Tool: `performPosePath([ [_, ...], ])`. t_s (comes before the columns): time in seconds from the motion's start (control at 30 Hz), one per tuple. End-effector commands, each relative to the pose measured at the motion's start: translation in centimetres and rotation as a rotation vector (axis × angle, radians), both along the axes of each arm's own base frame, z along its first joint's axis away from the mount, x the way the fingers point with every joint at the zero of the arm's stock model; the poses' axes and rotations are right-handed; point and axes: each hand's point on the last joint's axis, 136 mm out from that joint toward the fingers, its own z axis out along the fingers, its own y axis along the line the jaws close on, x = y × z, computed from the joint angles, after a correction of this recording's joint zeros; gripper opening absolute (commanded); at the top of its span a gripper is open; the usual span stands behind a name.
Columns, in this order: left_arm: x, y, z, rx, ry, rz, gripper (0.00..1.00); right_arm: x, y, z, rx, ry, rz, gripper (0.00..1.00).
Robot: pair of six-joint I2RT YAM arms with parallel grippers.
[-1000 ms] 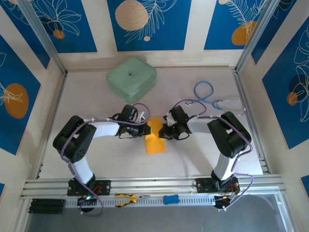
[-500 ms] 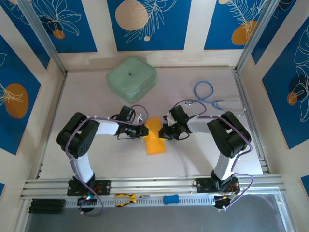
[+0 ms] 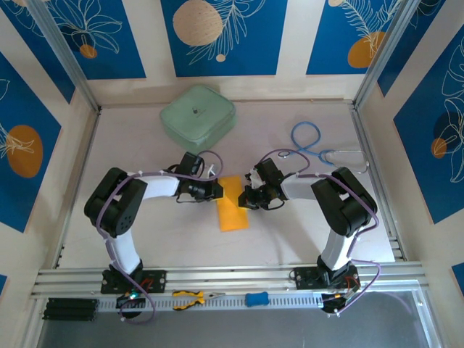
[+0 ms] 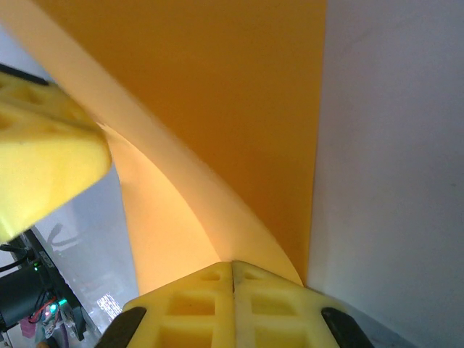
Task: Fold a paper plane with a square sheet of paper (pick it up from the middle)
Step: First fold the square sheet of paper in half at the center of the table.
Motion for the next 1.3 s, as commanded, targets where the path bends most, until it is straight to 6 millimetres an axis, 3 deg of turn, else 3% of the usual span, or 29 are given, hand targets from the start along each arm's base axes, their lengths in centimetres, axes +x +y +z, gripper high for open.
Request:
performPosePath([
  [0.0, 0.7, 1.2, -1.6, 0.073, 0.009, 0.013, 0.05, -3.5, -4.2, -5.2, -0.240, 0.137, -0.027, 0.00],
  [0.13, -0.6, 2.5, -4.8, 0.161, 0.089, 0.023, 0.02, -3.7, -4.3, -5.3, -0.240, 0.138, -0.029, 0.00],
  [0.2, -0.7, 2.8, -5.3, 0.182, 0.099, 0.024, 0.02, -3.7, -4.3, -5.3, -0.241, 0.140, -0.029, 0.00],
  [0.3, -0.4, 2.8, -4.7, 0.196, 0.089, 0.019, 0.03, -3.7, -4.3, -5.4, -0.241, 0.142, -0.027, 0.00],
  [0.53, 1.4, 1.5, -1.1, 0.148, 0.034, 0.006, 0.03, -3.7, -4.3, -5.4, -0.243, 0.139, -0.030, 0.00],
  [0.67, 1.8, 1.0, -0.6, 0.127, 0.026, 0.002, 0.04, -3.7, -4.3, -5.4, -0.244, 0.140, -0.030, 0.00],
  [1.1, 2.9, 2.5, -3.8, 0.217, 0.059, 0.058, 0.04, -3.9, -4.3, -5.7, -0.238, 0.146, -0.027, 0.00],
  [1.27, 3.6, 3.5, -3.7, 0.263, 0.060, 0.115, 0.04, -4.1, -4.3, -5.8, -0.240, 0.147, -0.025, 0.00],
])
